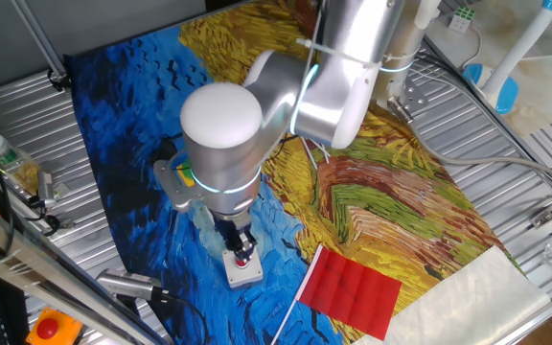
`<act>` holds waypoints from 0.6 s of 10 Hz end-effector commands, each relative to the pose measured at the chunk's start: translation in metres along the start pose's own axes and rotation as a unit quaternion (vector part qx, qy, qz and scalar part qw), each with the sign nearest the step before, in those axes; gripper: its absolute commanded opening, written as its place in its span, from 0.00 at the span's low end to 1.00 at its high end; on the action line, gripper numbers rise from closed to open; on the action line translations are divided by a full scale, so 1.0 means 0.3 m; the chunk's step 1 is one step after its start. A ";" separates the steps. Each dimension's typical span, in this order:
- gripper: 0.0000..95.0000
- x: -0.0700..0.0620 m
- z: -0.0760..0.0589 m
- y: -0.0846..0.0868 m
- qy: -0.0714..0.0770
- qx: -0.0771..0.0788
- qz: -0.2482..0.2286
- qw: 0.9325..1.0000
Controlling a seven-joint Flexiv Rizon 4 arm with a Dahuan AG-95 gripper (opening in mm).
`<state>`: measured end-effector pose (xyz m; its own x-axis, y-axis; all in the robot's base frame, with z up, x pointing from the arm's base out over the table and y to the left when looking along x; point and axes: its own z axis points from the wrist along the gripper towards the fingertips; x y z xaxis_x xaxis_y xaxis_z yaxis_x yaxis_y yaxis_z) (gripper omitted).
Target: Press three buttons from left to right in sequence
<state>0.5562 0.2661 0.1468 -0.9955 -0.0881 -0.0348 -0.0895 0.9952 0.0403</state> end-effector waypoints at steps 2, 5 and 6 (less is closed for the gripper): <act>0.00 0.014 -0.093 0.015 0.027 0.013 -0.034 0.999; 0.00 0.039 -0.131 0.012 0.036 0.013 -0.045 0.998; 0.00 0.046 -0.148 0.016 0.035 0.013 -0.046 0.998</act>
<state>0.5438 0.2696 0.1881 -0.9809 -0.1908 0.0388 -0.1906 0.9816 0.0093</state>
